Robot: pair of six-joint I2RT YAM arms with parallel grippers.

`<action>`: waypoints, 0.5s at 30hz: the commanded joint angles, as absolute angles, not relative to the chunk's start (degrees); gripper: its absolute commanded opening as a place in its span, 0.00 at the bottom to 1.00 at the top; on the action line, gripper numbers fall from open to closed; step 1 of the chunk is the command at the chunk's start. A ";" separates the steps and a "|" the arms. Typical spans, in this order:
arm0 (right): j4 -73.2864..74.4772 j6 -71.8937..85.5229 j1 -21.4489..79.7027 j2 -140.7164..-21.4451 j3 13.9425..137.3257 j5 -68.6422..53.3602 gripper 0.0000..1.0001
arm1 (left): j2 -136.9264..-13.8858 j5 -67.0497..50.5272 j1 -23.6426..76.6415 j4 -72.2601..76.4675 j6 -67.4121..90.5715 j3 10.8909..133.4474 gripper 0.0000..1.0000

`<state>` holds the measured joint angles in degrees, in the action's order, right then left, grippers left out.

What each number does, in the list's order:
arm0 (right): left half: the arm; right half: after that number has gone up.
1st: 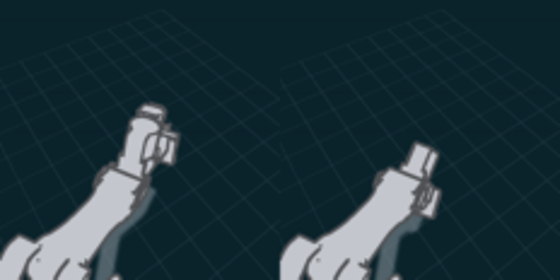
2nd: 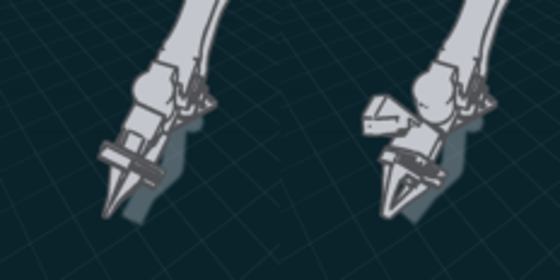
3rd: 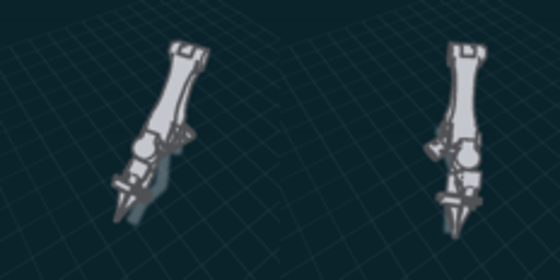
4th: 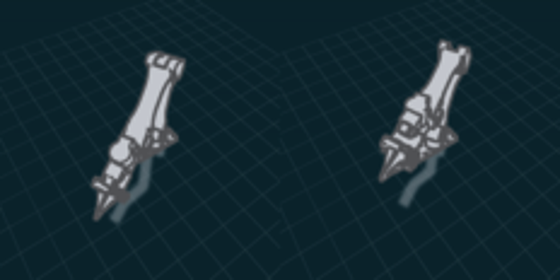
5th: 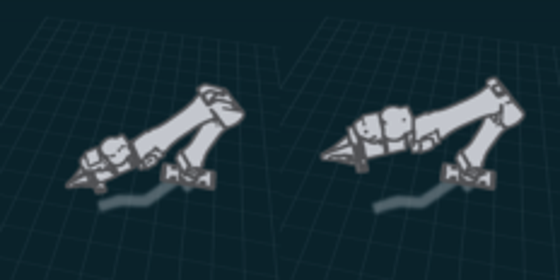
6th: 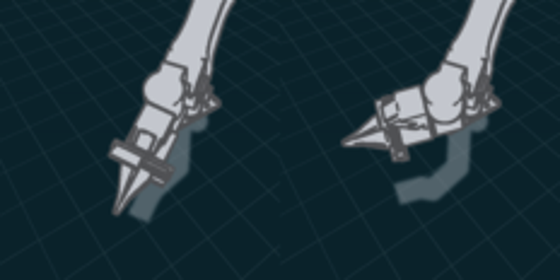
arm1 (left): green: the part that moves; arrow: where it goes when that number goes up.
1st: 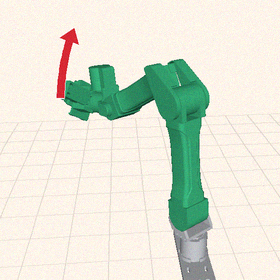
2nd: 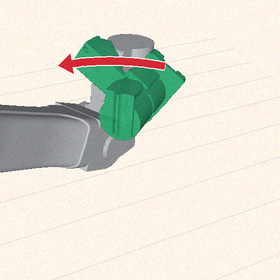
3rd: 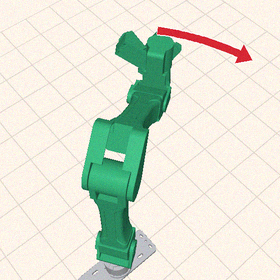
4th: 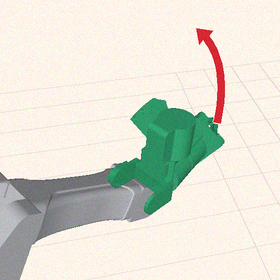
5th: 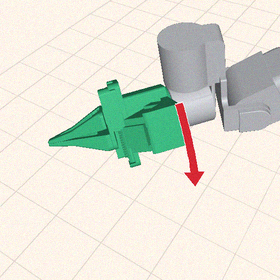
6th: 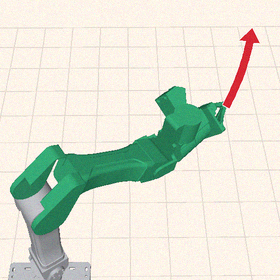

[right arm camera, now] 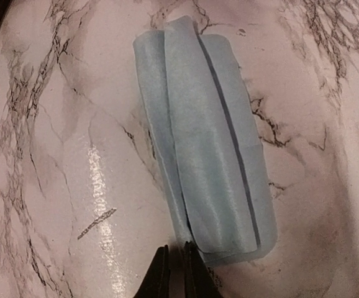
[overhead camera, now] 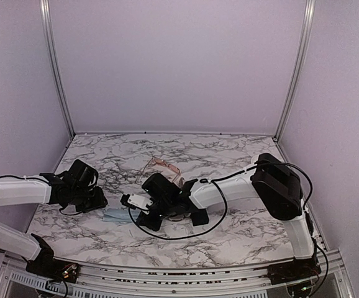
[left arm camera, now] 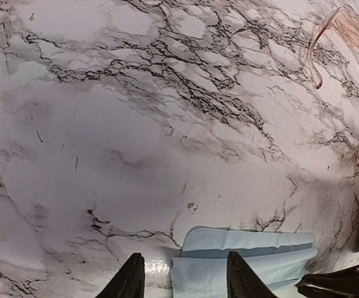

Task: Organize the sunglasses
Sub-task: Fold the glasses cleaning cloth at the center of the board.

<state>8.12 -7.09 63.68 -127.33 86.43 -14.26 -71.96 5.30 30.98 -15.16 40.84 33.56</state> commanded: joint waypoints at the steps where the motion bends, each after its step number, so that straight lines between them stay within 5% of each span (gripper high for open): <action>1: 8.25 -6.83 63.28 -128.49 86.87 -12.96 0.10 | -70.66 4.62 30.85 -14.39 40.00 32.65 0.45; 4: 8.42 -6.85 63.28 -128.61 87.03 -13.25 0.01 | -69.98 4.10 30.86 -14.46 39.75 32.44 0.45; 15: 10.54 -7.19 63.28 -123.42 86.57 -14.10 0.00 | -60.83 -0.10 31.00 -24.17 36.69 35.05 0.43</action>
<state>8.40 -7.14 63.68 -127.15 86.43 -13.89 -64.47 2.26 30.98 -18.28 39.24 33.01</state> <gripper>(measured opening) 0.007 0.430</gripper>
